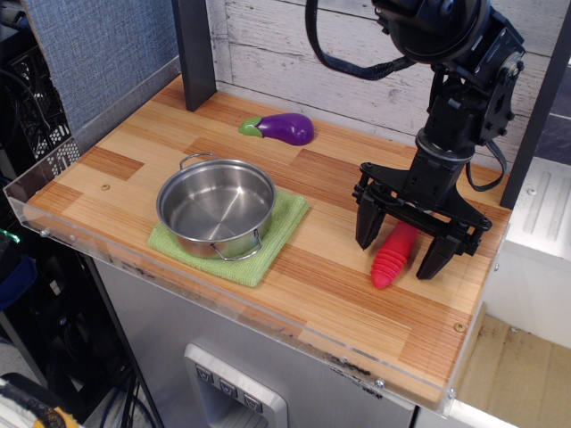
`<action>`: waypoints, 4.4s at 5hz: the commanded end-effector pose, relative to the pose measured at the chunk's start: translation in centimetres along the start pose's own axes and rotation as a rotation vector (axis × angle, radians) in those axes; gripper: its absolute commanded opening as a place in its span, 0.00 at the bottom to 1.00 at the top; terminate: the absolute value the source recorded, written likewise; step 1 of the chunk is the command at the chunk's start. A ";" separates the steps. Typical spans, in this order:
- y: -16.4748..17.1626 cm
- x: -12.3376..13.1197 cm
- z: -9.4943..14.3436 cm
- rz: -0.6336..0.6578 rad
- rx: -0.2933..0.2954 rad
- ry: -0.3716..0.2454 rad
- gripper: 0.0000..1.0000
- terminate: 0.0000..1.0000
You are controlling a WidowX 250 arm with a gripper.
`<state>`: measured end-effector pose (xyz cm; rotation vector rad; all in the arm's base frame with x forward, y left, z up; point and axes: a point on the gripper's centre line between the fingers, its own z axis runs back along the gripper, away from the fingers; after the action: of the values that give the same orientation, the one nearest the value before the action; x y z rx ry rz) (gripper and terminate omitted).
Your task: Move red utensil to left side of bowl
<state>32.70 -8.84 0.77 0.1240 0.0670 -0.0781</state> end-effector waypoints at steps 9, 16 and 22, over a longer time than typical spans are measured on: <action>21.2 -9.4 5.1 0.233 -0.198 -0.272 0.00 0.00; 29.4 -6.1 -2.5 0.181 0.050 -0.034 0.00 0.00; 29.1 -7.3 3.7 0.149 0.011 -0.183 1.00 0.00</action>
<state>28.66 19.54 7.59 0.0967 -0.0870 0.0667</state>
